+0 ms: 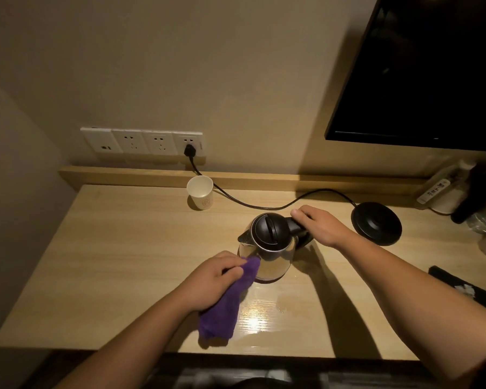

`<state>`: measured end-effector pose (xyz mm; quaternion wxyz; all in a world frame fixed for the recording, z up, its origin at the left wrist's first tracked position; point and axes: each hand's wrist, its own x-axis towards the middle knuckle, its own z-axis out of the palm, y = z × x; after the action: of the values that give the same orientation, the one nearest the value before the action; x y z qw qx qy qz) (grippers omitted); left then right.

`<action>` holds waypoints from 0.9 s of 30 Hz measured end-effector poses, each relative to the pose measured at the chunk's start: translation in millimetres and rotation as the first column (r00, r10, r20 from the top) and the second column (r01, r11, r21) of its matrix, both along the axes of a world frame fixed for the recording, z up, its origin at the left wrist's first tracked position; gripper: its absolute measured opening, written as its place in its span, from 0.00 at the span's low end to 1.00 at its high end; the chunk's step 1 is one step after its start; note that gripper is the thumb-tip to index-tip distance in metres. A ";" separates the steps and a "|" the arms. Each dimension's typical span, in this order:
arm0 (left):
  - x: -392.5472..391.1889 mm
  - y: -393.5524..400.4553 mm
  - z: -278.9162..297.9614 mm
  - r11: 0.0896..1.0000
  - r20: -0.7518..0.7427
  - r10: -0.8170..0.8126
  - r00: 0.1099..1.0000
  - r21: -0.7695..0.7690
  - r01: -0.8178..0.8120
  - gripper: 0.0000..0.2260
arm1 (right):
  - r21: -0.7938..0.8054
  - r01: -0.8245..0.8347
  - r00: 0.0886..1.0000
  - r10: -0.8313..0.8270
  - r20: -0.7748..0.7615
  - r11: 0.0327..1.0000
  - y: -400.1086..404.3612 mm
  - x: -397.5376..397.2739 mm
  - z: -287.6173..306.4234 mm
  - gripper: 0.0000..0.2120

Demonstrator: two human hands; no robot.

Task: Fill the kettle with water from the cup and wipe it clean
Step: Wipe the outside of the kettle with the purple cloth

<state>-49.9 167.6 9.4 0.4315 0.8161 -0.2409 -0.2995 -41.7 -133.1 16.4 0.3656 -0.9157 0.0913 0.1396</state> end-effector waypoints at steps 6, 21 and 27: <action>2.5 6.1 -23.8 0.872 -0.137 0.483 0.865 -0.016 -0.489 0.13 | -0.192 -0.220 0.975 0.208 -0.085 0.956 -1.3 -11.4 10.6 0.27; 34.7 -45.0 -20.2 0.760 -0.108 0.632 0.767 -0.104 -0.641 0.14 | 0.353 0.516 0.830 -0.557 0.018 0.780 55.5 -26.4 -11.0 0.20; 48.6 -83.9 3.3 0.837 0.140 0.543 0.828 -0.170 -0.520 0.15 | 0.504 0.660 0.678 -0.730 -0.082 0.557 34.6 -32.1 -22.4 0.19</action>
<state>-1.2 83.7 12.7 0.5237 0.8464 -0.0605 -0.0757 -73.8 -98.5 -6.0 0.6174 -0.6854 0.3813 -0.0609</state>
